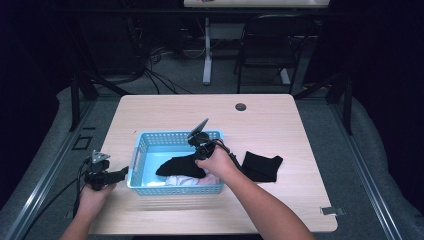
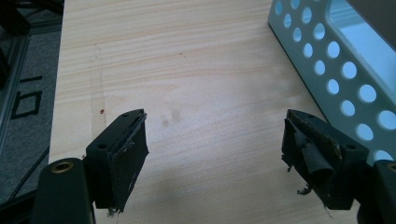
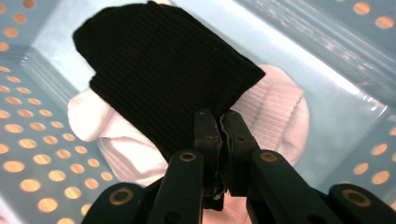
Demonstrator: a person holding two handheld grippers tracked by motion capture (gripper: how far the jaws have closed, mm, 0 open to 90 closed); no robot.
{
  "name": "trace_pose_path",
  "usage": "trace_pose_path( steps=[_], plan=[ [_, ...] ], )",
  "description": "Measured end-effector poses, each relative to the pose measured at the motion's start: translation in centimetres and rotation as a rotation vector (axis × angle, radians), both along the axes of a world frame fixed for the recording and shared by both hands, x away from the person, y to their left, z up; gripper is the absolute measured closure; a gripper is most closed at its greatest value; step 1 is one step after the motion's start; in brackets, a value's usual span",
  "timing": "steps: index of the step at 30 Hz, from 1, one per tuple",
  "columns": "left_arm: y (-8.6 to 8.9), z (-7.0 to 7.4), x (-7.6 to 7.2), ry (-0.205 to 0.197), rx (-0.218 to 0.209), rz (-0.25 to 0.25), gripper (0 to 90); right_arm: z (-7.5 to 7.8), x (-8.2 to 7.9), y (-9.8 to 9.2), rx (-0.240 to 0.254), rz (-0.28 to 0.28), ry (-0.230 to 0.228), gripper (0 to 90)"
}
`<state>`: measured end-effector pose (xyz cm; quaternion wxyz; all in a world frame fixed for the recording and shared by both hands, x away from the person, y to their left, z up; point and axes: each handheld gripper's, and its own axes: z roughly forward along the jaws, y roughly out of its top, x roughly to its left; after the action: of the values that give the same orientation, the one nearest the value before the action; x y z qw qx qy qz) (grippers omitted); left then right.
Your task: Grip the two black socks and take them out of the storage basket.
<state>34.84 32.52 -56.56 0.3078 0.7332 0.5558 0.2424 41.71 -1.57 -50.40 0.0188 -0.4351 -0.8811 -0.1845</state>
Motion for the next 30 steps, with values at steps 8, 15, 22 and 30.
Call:
trace_pose_path(
  steps=[8,15,22,30],
  plan=[
    [0.0,0.0,0.0,0.0,0.001,0.0,22.3,0.6,-0.4,-0.2,0.02,0.022,-0.047,86.5],
    [0.0,0.0,0.0,0.0,0.001,0.0,22.3,1.7,-0.7,-0.3,0.051,0.034,-0.067,86.8],
    [0.0,0.0,0.0,-0.001,0.0,0.0,22.3,5.2,-1.1,0.0,0.084,0.079,-0.117,87.1],
    [0.0,0.0,0.0,0.0,-0.001,-0.001,22.3,9.0,-1.6,-0.1,0.098,0.094,-0.178,87.2]
  ],
)
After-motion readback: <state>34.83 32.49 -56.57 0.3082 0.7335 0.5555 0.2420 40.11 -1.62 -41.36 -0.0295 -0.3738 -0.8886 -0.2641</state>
